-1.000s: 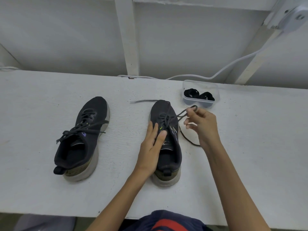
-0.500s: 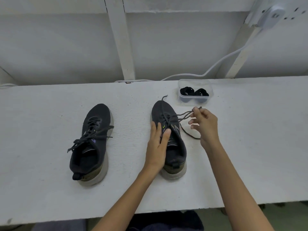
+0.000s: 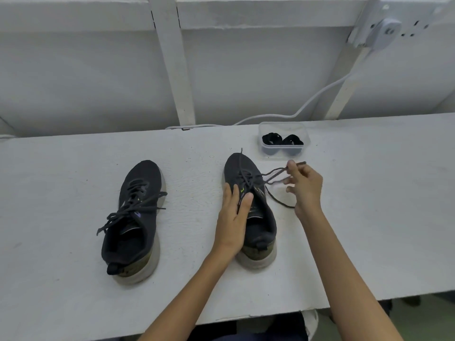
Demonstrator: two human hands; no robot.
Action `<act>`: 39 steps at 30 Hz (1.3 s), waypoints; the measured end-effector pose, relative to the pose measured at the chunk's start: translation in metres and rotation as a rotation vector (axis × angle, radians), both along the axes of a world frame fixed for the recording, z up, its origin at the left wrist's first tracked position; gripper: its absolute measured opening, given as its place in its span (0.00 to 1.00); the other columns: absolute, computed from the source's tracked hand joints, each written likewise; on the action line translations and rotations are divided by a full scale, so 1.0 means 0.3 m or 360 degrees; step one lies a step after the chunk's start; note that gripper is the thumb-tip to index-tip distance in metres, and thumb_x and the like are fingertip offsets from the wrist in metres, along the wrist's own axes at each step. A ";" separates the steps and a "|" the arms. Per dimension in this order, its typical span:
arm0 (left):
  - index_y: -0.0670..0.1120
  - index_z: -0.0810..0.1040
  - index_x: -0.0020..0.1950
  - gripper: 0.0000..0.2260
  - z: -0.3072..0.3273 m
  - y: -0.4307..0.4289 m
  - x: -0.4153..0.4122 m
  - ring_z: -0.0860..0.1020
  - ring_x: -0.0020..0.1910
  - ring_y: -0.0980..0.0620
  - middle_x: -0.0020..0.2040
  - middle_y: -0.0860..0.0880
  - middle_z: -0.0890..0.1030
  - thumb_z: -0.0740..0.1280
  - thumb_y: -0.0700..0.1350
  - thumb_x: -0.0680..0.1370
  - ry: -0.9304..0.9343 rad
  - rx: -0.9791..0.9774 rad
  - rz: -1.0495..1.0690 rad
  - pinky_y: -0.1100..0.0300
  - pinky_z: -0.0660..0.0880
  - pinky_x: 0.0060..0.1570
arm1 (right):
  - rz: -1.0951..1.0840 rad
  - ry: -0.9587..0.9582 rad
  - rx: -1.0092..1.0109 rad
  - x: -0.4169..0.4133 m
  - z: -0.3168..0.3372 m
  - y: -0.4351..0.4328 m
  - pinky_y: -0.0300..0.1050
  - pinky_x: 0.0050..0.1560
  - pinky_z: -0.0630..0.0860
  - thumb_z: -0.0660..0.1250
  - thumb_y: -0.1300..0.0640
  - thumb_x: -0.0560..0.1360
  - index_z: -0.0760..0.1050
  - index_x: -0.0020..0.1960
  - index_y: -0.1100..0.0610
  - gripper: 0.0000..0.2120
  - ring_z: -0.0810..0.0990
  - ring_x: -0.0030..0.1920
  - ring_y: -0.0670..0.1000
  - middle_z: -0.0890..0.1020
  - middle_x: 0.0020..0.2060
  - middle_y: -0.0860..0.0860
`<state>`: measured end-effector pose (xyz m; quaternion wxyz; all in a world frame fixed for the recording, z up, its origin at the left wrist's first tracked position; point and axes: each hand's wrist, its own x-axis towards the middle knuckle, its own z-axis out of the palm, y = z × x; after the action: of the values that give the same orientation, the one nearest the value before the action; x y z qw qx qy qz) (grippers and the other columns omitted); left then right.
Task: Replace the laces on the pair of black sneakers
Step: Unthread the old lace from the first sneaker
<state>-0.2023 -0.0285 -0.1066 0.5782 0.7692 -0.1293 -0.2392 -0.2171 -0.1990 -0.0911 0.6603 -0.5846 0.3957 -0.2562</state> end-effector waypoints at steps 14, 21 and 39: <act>0.51 0.57 0.79 0.36 -0.014 -0.002 0.008 0.51 0.77 0.61 0.79 0.58 0.51 0.55 0.65 0.74 0.0013 -0.0034 0.0016 0.65 0.50 0.73 | 0.0208 0.0061 -0.0010 0.002 0.015 -0.025 0.37 0.27 0.66 0.71 0.51 0.76 0.76 0.41 0.57 0.11 0.72 0.29 0.47 0.77 0.34 0.49; 0.51 0.59 0.78 0.35 -0.021 -0.004 0.006 0.53 0.75 0.64 0.79 0.57 0.53 0.57 0.64 0.73 0.0022 -0.0091 0.0073 0.69 0.51 0.70 | 0.0608 0.0082 -0.0139 0.006 -0.016 0.050 0.35 0.26 0.66 0.72 0.59 0.74 0.78 0.39 0.60 0.08 0.73 0.25 0.44 0.79 0.30 0.50; 0.54 0.82 0.48 0.04 -0.011 0.031 0.140 0.79 0.49 0.57 0.49 0.54 0.82 0.70 0.45 0.77 -0.0431 0.0106 0.0081 0.63 0.75 0.48 | 0.0776 0.0091 -0.0162 -0.092 -0.103 0.188 0.50 0.73 0.65 0.67 0.37 0.72 0.70 0.72 0.50 0.32 0.68 0.71 0.45 0.71 0.71 0.47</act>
<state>-0.1603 -0.0192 -0.1098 0.5355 0.8163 -0.1786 -0.1228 -0.2448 -0.1427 -0.1219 0.6608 -0.7023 0.2481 -0.0924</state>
